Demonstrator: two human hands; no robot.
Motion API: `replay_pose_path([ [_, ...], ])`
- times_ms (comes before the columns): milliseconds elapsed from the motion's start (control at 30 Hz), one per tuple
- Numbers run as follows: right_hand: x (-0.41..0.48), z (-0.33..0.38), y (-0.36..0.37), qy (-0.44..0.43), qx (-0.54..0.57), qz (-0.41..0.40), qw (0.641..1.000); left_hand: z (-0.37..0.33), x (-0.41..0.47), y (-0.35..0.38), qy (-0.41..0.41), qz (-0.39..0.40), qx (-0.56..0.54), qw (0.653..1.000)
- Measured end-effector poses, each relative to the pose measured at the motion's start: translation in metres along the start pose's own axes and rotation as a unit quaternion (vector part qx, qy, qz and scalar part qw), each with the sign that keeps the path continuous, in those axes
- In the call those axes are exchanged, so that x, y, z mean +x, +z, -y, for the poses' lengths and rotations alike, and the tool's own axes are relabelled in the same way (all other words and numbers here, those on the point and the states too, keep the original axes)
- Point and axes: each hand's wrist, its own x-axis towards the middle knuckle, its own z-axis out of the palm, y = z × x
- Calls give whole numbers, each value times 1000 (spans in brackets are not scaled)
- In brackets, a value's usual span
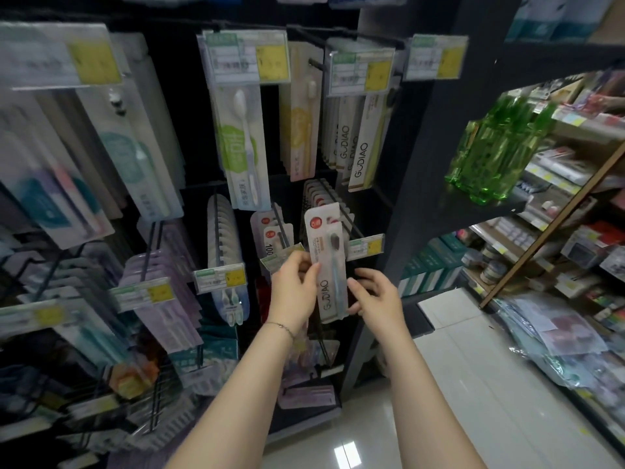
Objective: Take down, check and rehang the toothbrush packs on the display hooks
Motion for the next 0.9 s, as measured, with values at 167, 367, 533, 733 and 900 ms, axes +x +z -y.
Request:
replay_pose_path([
  [167,2,21,-2,-8,15,8,1000,-19,21,-8,-13,-11,-56,998],
  [367,2,42,-2,-49,15,-11,999,-46,35,-10,12,-24,-91,995],
  [533,5,56,-1,-115,-56,-34,991,-62,48,-6,35,-18,-102,994],
  [733,34,75,-7,-169,-115,-62,977,-84,75,5,58,-30,-108,992],
  [900,58,88,-10,-208,-147,-94,962,-100,92,19,78,-42,-102,991],
])
